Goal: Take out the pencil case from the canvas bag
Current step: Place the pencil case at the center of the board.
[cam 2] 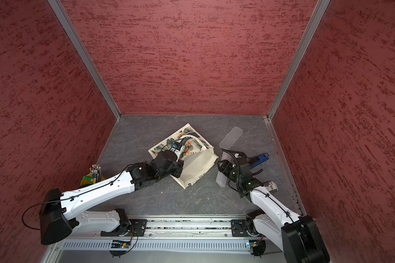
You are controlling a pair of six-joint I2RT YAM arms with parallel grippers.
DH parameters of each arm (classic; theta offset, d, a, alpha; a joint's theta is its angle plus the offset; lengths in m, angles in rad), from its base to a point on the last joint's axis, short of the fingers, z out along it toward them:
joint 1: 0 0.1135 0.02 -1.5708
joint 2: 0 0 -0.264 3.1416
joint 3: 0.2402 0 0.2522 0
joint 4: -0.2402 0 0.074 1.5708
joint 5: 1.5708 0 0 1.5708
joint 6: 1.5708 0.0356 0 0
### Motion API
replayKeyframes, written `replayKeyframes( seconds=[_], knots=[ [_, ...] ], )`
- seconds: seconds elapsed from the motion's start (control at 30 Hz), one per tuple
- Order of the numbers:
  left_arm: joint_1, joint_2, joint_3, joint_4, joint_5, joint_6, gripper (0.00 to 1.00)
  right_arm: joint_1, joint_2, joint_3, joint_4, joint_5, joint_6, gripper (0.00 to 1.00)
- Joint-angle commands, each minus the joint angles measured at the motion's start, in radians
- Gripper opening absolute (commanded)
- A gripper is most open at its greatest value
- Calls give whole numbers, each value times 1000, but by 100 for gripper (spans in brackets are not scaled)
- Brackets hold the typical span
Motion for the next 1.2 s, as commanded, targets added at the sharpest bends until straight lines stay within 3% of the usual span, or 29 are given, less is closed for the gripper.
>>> replayKeyframes(
  seconds=[0.0, 0.4, 0.6, 0.83, 1.17],
  knots=[
    [-4, -24, -23, 58, -11, 26, 0, -15, 42, 80, -6, 86, -51, 73],
    [2, -147, -126, 101, -6, 30, 0, -82, 212, 296, -218, 382, -132, 75],
    [5, -164, -133, 105, 24, 28, 0, -139, 313, 367, -244, 370, -170, 74],
    [2, -160, -114, 96, 49, 33, 0, -176, 383, 401, -249, 453, -226, 75],
    [-4, -161, -119, 83, 45, 11, 0, -214, 534, 434, -202, 439, -270, 77]
  ],
)
